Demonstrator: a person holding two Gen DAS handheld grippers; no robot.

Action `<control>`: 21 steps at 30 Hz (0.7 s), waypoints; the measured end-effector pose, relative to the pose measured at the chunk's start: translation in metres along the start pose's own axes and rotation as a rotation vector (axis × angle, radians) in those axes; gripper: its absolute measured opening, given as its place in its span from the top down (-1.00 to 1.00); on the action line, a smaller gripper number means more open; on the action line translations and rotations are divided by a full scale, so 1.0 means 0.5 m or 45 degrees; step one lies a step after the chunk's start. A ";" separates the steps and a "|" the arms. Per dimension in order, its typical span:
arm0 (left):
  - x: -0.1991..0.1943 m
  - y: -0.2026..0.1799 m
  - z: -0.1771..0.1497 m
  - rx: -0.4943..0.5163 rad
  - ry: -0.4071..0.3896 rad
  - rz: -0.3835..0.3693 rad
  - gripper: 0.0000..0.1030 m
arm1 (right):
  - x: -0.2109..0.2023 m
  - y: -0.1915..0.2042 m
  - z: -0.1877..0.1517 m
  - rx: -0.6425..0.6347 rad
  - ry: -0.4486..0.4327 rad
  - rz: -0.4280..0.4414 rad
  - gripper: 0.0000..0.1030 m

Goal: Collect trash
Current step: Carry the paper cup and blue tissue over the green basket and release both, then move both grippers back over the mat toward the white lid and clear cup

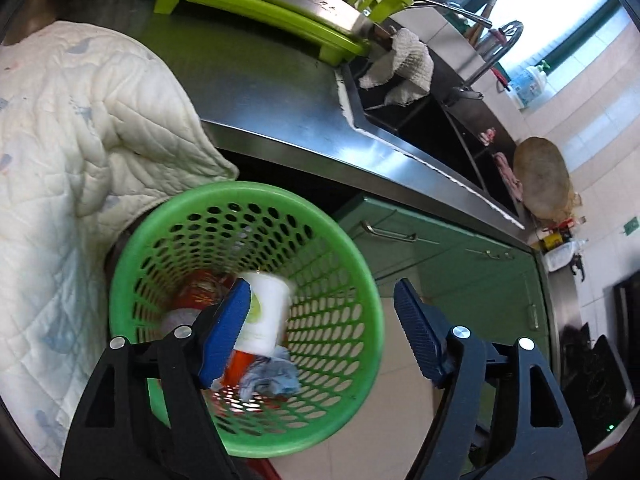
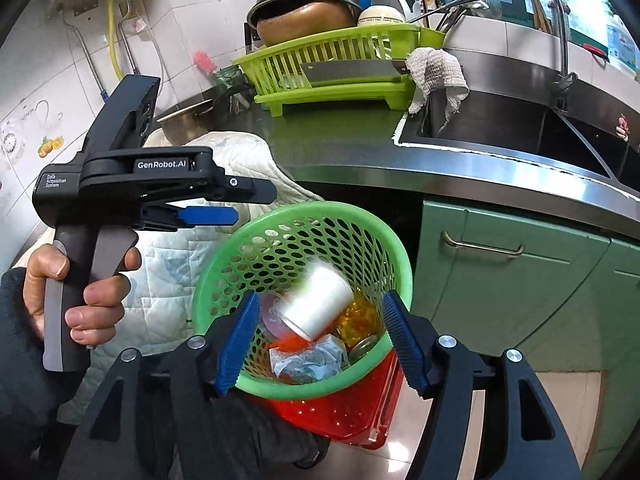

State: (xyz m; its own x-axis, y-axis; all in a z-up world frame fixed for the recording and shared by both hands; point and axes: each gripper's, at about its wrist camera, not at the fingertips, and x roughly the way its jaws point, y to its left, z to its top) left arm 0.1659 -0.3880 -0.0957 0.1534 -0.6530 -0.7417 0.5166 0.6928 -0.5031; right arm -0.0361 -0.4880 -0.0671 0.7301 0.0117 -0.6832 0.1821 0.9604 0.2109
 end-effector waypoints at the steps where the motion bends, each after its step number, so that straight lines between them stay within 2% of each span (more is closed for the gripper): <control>1: -0.001 -0.002 -0.003 0.004 0.000 0.002 -0.43 | -0.001 0.001 0.000 0.001 0.000 0.000 -0.20; 8: -0.058 0.025 -0.013 -0.007 -0.053 0.026 -0.43 | 0.004 0.026 0.015 -0.037 -0.010 0.026 -0.27; 21: -0.241 0.140 -0.039 -0.062 -0.234 0.203 -0.43 | 0.030 0.151 0.054 -0.174 -0.022 0.131 -0.35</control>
State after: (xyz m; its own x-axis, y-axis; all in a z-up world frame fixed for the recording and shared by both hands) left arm 0.1670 -0.2549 -0.0500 0.3827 -0.5757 -0.7225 0.4332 0.8026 -0.4101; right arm 0.0067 -0.4229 -0.0425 0.7516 0.1085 -0.6507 0.0151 0.9833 0.1813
